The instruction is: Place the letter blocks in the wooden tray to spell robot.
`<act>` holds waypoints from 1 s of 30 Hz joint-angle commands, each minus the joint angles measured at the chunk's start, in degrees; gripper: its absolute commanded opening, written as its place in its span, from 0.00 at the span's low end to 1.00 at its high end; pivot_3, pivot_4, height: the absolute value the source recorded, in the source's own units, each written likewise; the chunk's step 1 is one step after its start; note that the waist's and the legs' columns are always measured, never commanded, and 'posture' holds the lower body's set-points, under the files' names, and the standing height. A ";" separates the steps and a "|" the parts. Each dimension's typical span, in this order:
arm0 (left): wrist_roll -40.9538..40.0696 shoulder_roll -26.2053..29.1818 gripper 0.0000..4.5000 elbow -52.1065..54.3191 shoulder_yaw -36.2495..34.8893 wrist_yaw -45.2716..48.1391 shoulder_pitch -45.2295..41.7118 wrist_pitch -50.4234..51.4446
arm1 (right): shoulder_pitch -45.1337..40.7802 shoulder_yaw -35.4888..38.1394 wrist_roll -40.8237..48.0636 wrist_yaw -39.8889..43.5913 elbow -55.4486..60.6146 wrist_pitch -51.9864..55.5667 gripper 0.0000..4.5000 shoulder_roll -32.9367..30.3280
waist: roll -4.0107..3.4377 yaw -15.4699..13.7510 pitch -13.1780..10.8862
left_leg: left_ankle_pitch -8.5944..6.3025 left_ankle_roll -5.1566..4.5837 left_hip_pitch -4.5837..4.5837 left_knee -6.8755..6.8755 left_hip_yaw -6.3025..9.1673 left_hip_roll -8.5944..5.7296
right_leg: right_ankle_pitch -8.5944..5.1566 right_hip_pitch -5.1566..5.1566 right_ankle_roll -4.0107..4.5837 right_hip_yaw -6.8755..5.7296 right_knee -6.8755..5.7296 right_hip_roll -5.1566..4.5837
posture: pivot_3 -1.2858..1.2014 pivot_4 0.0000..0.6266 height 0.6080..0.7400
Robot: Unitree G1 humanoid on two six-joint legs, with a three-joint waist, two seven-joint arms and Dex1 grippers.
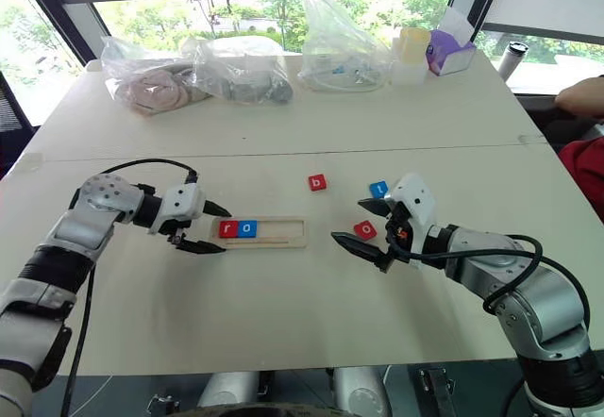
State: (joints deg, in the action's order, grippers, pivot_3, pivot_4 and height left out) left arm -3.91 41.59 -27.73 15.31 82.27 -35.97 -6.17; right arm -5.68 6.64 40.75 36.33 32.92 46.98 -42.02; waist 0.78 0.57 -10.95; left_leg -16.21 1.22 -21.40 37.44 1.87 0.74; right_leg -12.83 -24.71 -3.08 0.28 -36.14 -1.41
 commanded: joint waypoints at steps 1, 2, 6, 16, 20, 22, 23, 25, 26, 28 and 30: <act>1.53 -1.29 0.99 -2.47 0.76 -0.18 -1.17 -1.18 | 0.32 1.70 0.32 -0.92 2.87 -0.70 1.00 0.26 | 0.00 -0.03 0.00 | 0.00 0.00 0.00 0.03 0.00 -0.01 | -0.01 0.01 -0.03 0.00 0.00 -0.02 | 0.52 0.24 1.00; 1.25 -1.48 0.99 -2.31 0.55 0.09 -1.02 -0.29 | 0.40 1.80 0.36 -1.09 3.02 -0.64 1.00 0.23 | 0.00 0.00 0.01 | 0.00 0.00 0.00 0.06 -0.01 -0.02 | -0.01 0.03 -0.03 0.00 0.00 -0.03 | 0.52 0.24 1.00; 1.77 -1.54 0.99 -0.24 -0.24 -1.50 0.58 0.73 | 0.06 1.35 -0.29 -2.06 2.93 -0.03 1.00 -0.04 | 0.00 0.04 0.01 | 0.00 0.00 0.00 0.13 -0.05 -0.02 | -0.03 0.06 -0.01 0.10 0.01 -0.05 | 0.52 0.24 1.00; -1.21 6.20 0.99 4.33 -4.32 1.72 2.06 10.64 | -14.82 -6.56 -7.20 -17.86 -6.29 6.81 1.00 11.94 | 0.03 0.58 0.00 | 0.00 0.00 0.02 0.35 -0.10 0.13 | 0.06 0.03 0.12 0.19 -0.09 0.16 | 0.52 0.24 1.00; -3.26 10.40 0.99 5.12 -6.68 3.06 3.55 15.86 | -19.42 -8.80 -8.94 -22.50 -9.44 11.11 1.00 17.90 | 0.03 0.51 -0.01 | -0.04 -0.07 -0.10 0.31 -0.08 0.25 | 0.09 -0.18 0.14 0.37 -0.18 0.43 | 0.52 0.24 1.00; -5.26 11.86 0.99 5.90 -10.23 1.11 4.09 19.15 | -22.95 -11.69 -12.02 -25.70 -14.03 11.75 1.00 22.24 | 0.03 0.52 -0.01 | -0.10 -0.18 -0.10 0.30 -0.11 0.27 | 0.10 -0.22 0.14 0.40 -0.21 0.43 | 0.52 0.24 1.00; -5.97 12.14 0.99 6.30 -11.67 -0.12 4.20 20.27 | -24.21 -12.71 -13.26 -26.69 -15.75 11.85 1.00 23.78 | 0.03 0.54 -0.01 | -0.11 -0.19 -0.10 0.31 -0.12 0.28 | 0.10 -0.23 0.15 0.40 -0.21 0.45 | 0.52 0.24 1.00; -8.54 11.90 0.99 9.27 -15.89 -3.93 4.94 24.08 | -26.72 -14.21 -15.92 -28.70 -19.79 11.43 1.00 27.07 | 0.04 0.53 -0.01 | -0.11 -0.19 -0.11 0.32 -0.14 0.31 | 0.09 -0.26 0.15 0.43 -0.21 0.46 | 0.52 0.24 1.00; -10.63 11.46 0.99 12.62 -18.59 -6.18 6.18 26.87 | -28.08 -14.69 -17.59 -30.30 -22.50 11.01 1.00 28.92 | 0.04 0.54 -0.01 | -0.11 -0.19 -0.12 0.33 -0.14 0.32 | 0.09 -0.26 0.15 0.43 -0.21 0.47 | 0.52 0.24 1.00; -13.77 10.43 0.99 18.75 -22.33 -9.86 8.64 31.32 | -29.61 -15.15 -19.85 -31.81 -26.00 10.34 1.00 31.19 | 0.04 0.47 -0.01 | -0.11 -0.19 -0.13 0.33 -0.16 0.37 | 0.12 -0.27 0.14 0.46 -0.21 0.46 | 0.52 0.24 1.00; -17.14 8.67 0.99 25.17 -25.75 -13.91 11.38 35.88 | -30.34 -15.54 -21.83 -32.82 -28.74 10.15 1.00 32.65 | 0.04 0.40 -0.01 | -0.13 -0.22 -0.16 0.32 -0.20 0.35 | 0.27 -0.27 0.13 0.48 -0.18 0.40 | 0.52 0.24 1.00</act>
State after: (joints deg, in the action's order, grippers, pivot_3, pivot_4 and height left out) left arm -17.82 50.84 -7.04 -7.47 71.09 -25.20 26.55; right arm -34.97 -9.12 20.50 4.45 4.59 58.21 -9.86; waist 0.82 0.97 -10.97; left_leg -16.35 0.98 -21.56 37.76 1.66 1.11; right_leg -12.57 -24.99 -2.98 0.77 -36.32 -1.05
